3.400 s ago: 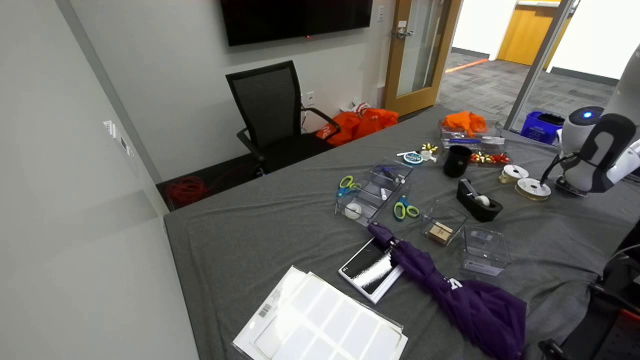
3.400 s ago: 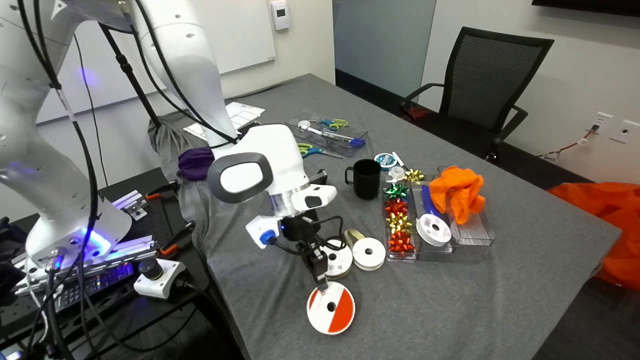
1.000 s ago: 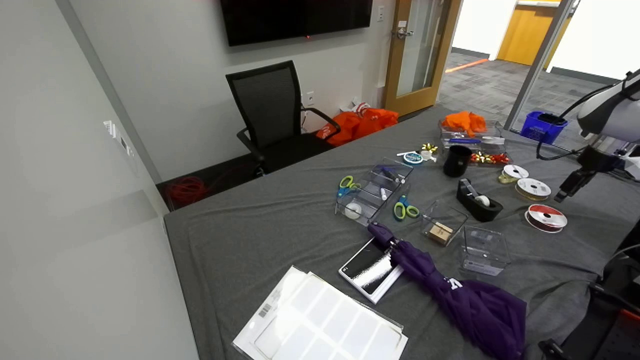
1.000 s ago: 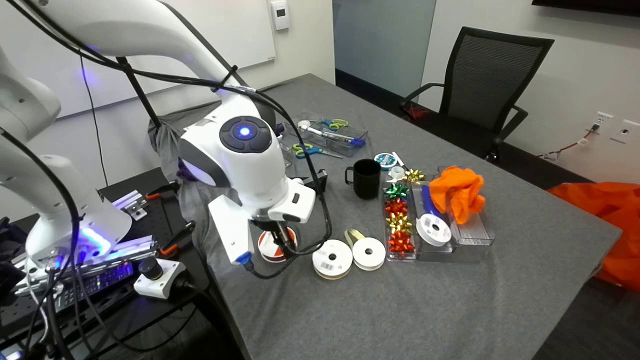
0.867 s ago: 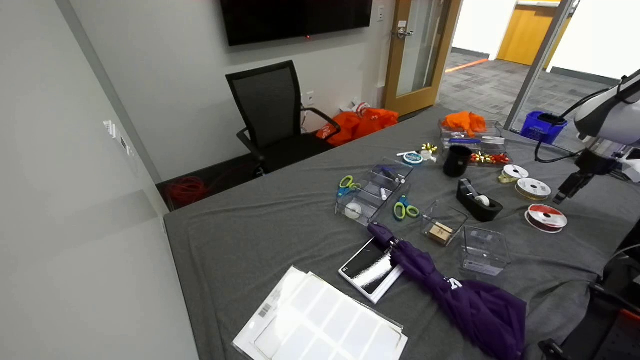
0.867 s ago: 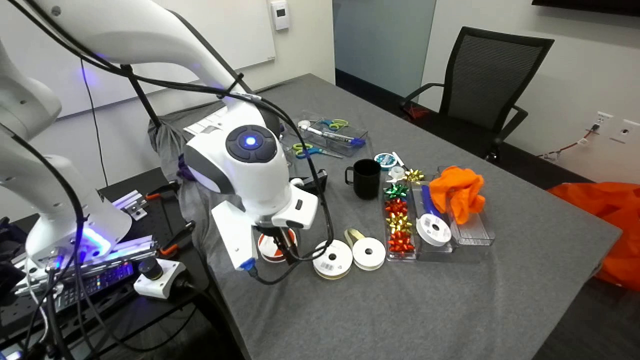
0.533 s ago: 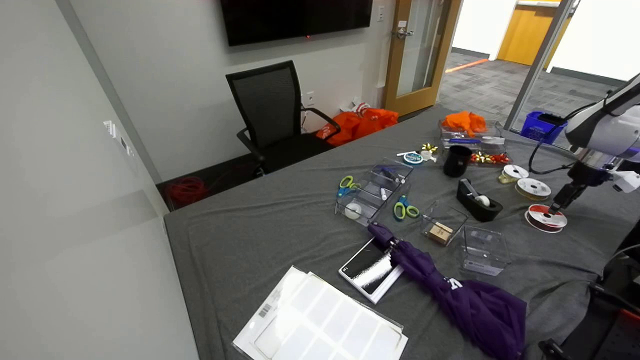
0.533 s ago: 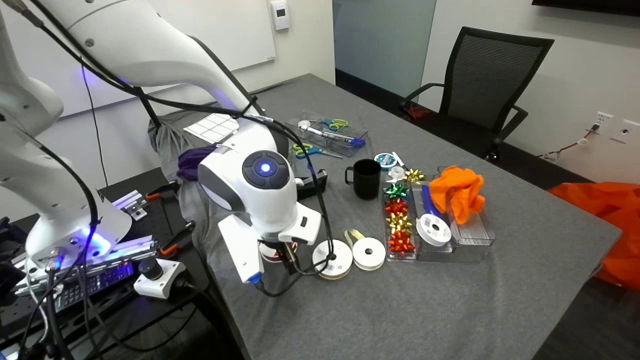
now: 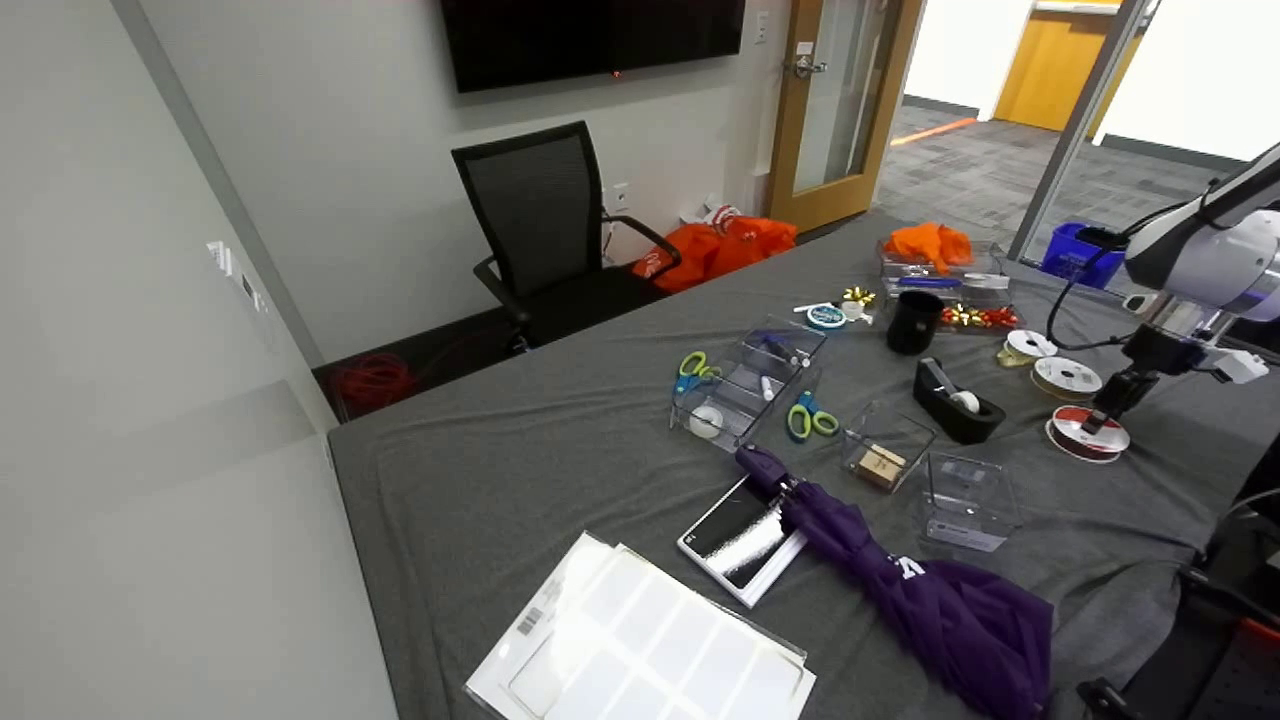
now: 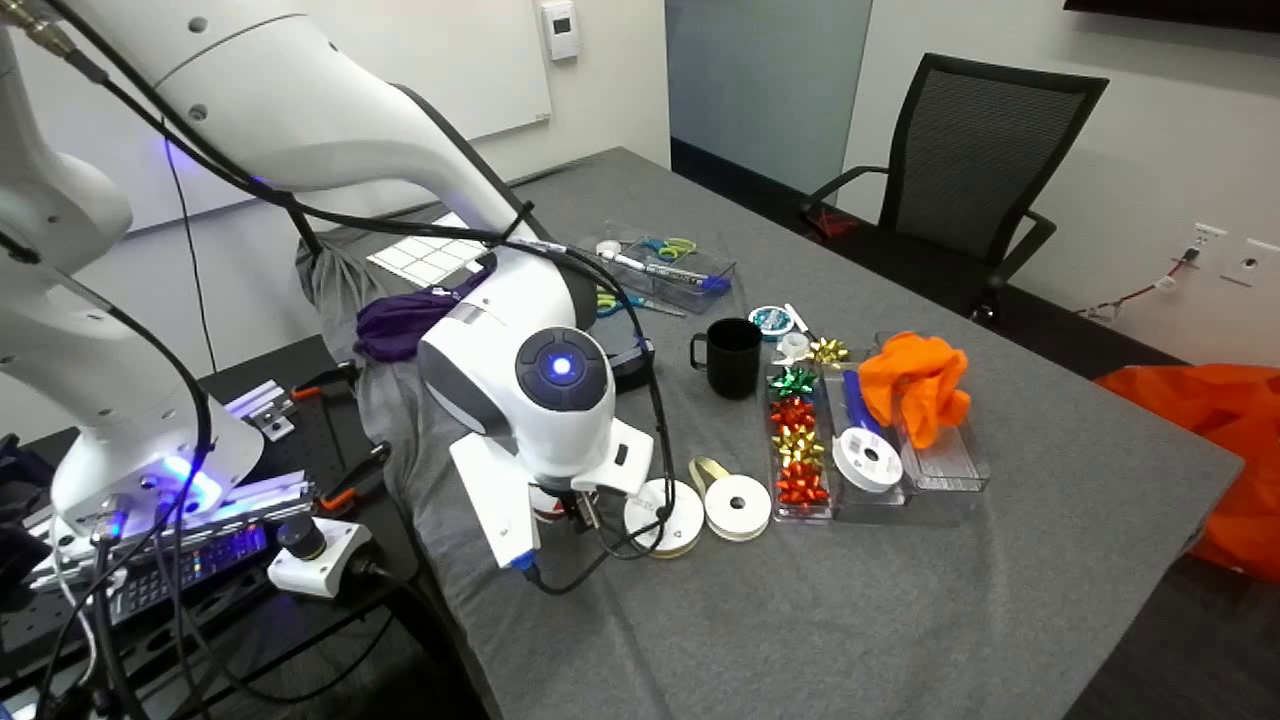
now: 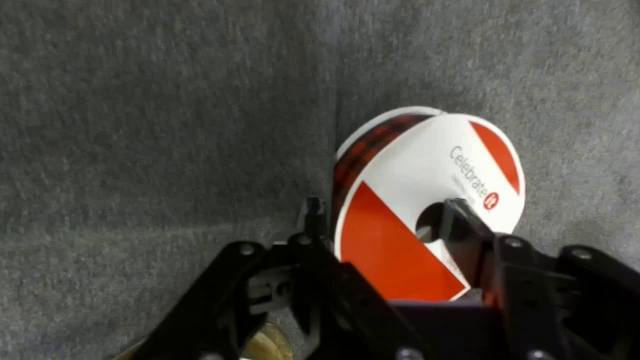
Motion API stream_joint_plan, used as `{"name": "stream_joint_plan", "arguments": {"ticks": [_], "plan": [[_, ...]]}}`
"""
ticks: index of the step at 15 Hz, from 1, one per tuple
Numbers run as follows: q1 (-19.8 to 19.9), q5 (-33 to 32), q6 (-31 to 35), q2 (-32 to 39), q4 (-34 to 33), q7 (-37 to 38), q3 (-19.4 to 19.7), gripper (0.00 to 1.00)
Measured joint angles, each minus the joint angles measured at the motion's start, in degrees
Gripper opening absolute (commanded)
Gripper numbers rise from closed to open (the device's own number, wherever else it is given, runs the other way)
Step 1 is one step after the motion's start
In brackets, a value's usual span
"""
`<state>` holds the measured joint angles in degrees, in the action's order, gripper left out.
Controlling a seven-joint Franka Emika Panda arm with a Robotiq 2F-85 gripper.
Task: Put the tape item in the container
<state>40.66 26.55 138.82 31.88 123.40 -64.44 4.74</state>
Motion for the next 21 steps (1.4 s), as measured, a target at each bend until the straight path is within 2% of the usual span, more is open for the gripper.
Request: {"name": "stream_joint_plan", "arguments": {"ticks": [2, 3, 4, 6, 9, 10, 15, 16, 17, 19, 21], "plan": [[-0.02, -0.46, -0.05, -0.01, -0.39, 0.28, 0.05, 0.19], [-0.19, -1.11, -0.01, -0.16, -0.48, 0.78, 0.17, 0.49], [-0.50, -2.08, 0.28, -0.19, -0.53, 1.53, 0.31, 0.67], [-1.47, -4.35, 1.20, -0.28, -0.57, 3.37, 0.80, 0.74], [-3.64, -8.90, 5.04, 0.02, -0.37, 7.16, 2.15, 0.96], [-4.24, -10.16, 6.33, 0.13, -0.20, 8.26, 2.47, 0.99], [-5.16, -13.53, 10.72, 1.04, 0.39, 11.07, 2.66, 1.00], [-5.15, -13.60, 10.72, 1.02, 0.39, 11.08, 2.65, 0.94], [-5.14, -13.60, 10.72, 1.02, 0.39, 11.08, 2.62, 0.73], [-5.10, -13.60, 10.61, 0.80, 0.44, 11.08, 2.49, 0.68], [-5.09, -13.60, 10.57, 0.48, 0.57, 11.08, 2.32, 0.56]]}}
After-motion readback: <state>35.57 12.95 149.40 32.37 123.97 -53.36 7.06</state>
